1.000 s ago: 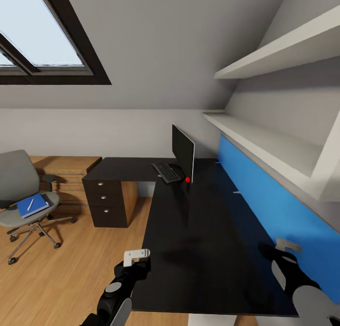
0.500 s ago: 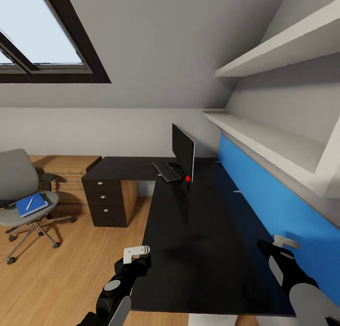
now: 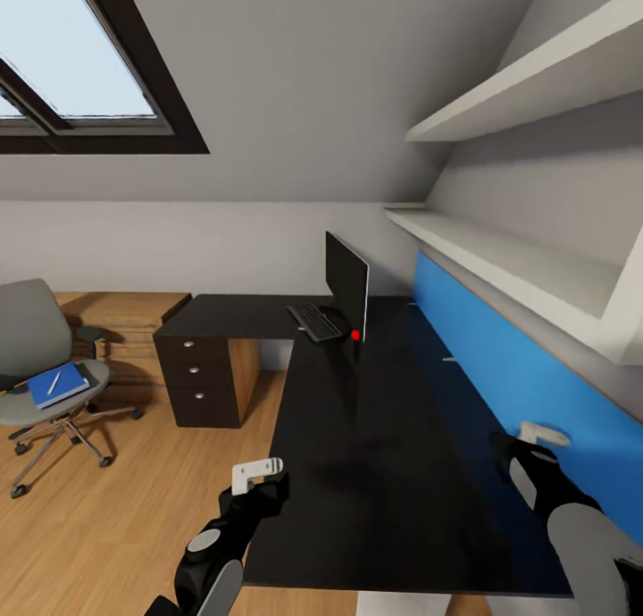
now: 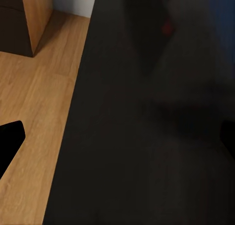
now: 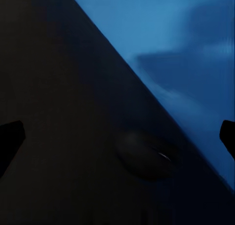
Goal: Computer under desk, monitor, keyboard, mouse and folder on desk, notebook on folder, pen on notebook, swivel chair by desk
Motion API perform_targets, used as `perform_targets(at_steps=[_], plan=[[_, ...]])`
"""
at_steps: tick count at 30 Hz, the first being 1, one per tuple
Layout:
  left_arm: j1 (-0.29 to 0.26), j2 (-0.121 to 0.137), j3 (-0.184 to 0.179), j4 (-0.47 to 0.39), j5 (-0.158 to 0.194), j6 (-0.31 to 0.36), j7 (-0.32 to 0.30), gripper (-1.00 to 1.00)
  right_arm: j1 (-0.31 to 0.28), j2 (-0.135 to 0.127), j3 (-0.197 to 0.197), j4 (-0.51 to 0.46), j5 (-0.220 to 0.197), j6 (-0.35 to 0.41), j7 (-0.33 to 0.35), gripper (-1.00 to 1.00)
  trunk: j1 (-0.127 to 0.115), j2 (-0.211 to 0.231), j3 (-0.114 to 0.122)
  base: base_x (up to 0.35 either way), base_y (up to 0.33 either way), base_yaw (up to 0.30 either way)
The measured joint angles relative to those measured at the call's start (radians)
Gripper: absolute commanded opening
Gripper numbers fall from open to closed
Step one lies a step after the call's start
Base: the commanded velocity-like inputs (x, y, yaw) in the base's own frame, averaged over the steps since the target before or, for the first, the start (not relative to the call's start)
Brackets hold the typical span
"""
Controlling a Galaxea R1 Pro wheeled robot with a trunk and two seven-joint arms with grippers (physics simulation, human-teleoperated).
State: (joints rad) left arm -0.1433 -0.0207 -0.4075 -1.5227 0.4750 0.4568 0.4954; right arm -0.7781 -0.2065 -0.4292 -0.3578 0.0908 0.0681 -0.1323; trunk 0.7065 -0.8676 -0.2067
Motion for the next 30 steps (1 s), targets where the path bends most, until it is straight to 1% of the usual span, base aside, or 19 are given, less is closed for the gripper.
perform_targets(at_steps=[1,2,5,8,15,30], plan=[[0.0,0.0,0.0,0.0,0.0,0.0,0.0,1.0,-0.016,-0.008,0.0,0.019,0.0,0.0,0.0,1.0,0.004,-0.007,-0.003,0.0,0.0,0.0],[0.0,0.0,0.0,0.0,0.0,0.0,0.0,1.0,-0.045,-0.022,0.0,0.058,0.0,-0.002,0.0,1.0,0.008,-0.014,-0.006,0.0,0.0,0.0],[0.0,-0.002,-0.001,-0.001,0.0,0.0,0.0,1.0,-0.083,-0.04,-0.001,0.115,0.0,-0.003,0.0,1.0,0.019,-0.035,-0.016,0.0,0.0,0.0],[0.0,-0.002,-0.001,-0.001,0.0,0.0,0.0,1.0,-0.098,-0.049,-0.001,0.141,-0.002,-0.003,0.0,1.0,0.031,-0.056,-0.025,0.0,0.0,0.0],[0.0,-0.001,-0.001,0.0,0.0,0.0,0.0,1.0,-0.108,-0.053,-0.005,0.163,-0.004,-0.001,0.001,1.0,0.058,-0.105,-0.047,0.0,0.0,0.0],[0.0,0.0,-0.001,0.008,0.0,0.0,0.0,1.0,-0.109,-0.052,-0.01,0.169,-0.01,0.002,0.011,1.0,0.115,-0.21,-0.094,0.0,0.0,0.0]])
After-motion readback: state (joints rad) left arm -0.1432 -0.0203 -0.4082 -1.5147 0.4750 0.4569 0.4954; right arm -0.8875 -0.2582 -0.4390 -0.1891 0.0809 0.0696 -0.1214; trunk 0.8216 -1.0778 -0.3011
